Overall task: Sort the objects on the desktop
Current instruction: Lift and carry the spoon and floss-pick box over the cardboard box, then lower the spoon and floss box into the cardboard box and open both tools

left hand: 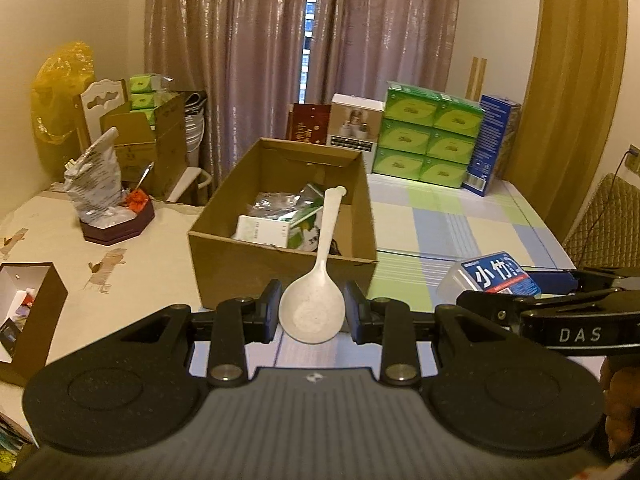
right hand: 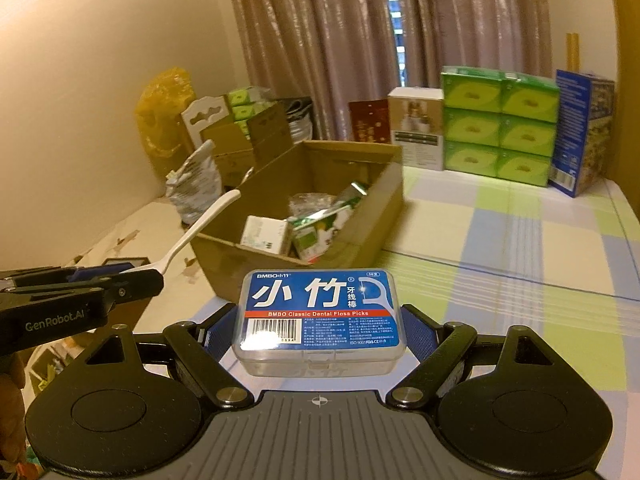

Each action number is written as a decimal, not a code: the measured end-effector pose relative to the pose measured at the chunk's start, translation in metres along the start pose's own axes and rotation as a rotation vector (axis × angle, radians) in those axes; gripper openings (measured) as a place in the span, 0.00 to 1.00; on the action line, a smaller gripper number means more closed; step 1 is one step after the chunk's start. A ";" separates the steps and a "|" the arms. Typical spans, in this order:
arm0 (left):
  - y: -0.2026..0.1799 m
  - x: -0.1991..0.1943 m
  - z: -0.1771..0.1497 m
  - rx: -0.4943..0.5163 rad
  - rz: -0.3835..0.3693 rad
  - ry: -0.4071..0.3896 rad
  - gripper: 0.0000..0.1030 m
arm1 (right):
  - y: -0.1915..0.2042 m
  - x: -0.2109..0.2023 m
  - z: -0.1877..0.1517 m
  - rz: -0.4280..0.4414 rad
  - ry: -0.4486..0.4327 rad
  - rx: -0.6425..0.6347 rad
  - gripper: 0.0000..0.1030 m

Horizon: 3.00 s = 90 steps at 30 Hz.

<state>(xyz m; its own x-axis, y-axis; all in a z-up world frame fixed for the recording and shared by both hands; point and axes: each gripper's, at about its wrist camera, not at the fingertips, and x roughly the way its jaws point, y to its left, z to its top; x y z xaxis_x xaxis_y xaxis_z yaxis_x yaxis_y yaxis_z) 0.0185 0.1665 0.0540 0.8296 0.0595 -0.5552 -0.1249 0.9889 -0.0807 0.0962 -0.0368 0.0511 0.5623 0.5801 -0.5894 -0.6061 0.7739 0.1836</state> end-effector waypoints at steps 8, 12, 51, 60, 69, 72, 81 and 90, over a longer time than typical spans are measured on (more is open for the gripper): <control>0.015 0.001 0.000 -0.010 0.021 0.005 0.27 | 0.015 0.013 0.004 0.024 0.009 -0.026 0.80; 0.020 0.004 0.000 -0.013 0.025 0.006 0.27 | 0.021 0.021 0.006 0.029 0.016 -0.038 0.80; 0.049 0.098 0.060 0.086 0.015 0.043 0.27 | 0.011 0.106 0.087 0.019 -0.002 -0.083 0.80; 0.051 0.121 0.078 0.089 -0.009 0.046 0.27 | -0.007 0.124 0.099 0.001 0.000 -0.077 0.80; 0.049 0.152 0.095 0.104 -0.018 0.058 0.27 | -0.019 0.142 0.109 0.001 0.007 -0.080 0.80; 0.048 0.163 0.097 0.104 -0.021 0.068 0.27 | -0.022 0.147 0.111 0.004 0.010 -0.074 0.80; 0.047 0.186 0.093 0.106 -0.020 0.096 0.27 | -0.030 0.159 0.112 0.005 0.019 -0.065 0.80; 0.046 0.196 0.092 0.102 -0.031 0.100 0.27 | -0.032 0.163 0.114 0.008 0.022 -0.060 0.80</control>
<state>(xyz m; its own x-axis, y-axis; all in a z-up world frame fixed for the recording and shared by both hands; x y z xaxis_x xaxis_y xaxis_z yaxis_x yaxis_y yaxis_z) 0.2255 0.2363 0.0174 0.7733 0.0197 -0.6337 -0.0397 0.9991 -0.0175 0.2713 0.0615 0.0387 0.5454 0.5800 -0.6051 -0.6433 0.7524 0.1413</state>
